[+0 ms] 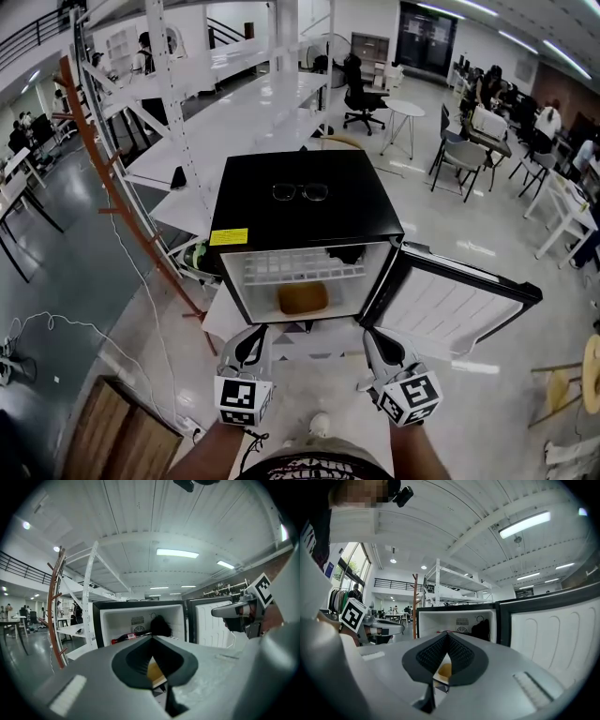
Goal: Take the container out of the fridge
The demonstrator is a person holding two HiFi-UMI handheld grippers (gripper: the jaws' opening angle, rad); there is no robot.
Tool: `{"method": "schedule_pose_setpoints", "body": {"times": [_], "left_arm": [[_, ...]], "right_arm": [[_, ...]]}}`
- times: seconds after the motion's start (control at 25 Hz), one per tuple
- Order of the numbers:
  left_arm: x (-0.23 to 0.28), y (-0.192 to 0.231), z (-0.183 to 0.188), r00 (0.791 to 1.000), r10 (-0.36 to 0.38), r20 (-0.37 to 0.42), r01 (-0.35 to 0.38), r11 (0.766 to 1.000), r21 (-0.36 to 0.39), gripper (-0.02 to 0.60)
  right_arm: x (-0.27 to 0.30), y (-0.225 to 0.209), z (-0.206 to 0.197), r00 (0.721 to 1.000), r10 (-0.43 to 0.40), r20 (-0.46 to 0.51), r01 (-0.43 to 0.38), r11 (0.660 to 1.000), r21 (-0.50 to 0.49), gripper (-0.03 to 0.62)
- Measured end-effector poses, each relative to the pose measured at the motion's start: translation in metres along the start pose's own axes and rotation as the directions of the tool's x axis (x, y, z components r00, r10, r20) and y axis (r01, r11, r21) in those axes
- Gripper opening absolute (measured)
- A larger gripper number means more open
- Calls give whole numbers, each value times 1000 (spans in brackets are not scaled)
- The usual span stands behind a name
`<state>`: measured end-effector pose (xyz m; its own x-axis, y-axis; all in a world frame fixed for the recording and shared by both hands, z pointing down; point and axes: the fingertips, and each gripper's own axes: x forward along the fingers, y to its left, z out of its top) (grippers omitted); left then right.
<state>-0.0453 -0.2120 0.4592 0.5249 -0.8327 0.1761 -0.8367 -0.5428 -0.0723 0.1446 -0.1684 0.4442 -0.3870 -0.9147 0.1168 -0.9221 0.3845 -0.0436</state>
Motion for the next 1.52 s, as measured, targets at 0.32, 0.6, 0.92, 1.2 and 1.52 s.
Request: {"method": "schedule_pose_setpoints", "body": {"times": [0.32,0.6,0.92,1.2,1.52], "left_arm": [[29,12,3,1000,13,-14,-14,1000,-8,0],[48,22,7,999,44,-8,-44,999,-18,0],[60,29,7,994,106,-14,-106,994,-28,1],[55,36,3,987,160,-20,-161,986,-35,0],[45,39,4,982,185,-24,-186,982,-23,2]], "right_arm": [[31,-12,2,999,36,-15,-36,999,-5,26],[56,-22,3,997,78,-25,-78,997,-9,26],[80,-32,7,989,147,-25,-148,989,-21,26],[98,-30,1,977,207,-43,-207,978,-17,26],[111,-14,-12,965,254,-71,-256,967,-11,26]]}}
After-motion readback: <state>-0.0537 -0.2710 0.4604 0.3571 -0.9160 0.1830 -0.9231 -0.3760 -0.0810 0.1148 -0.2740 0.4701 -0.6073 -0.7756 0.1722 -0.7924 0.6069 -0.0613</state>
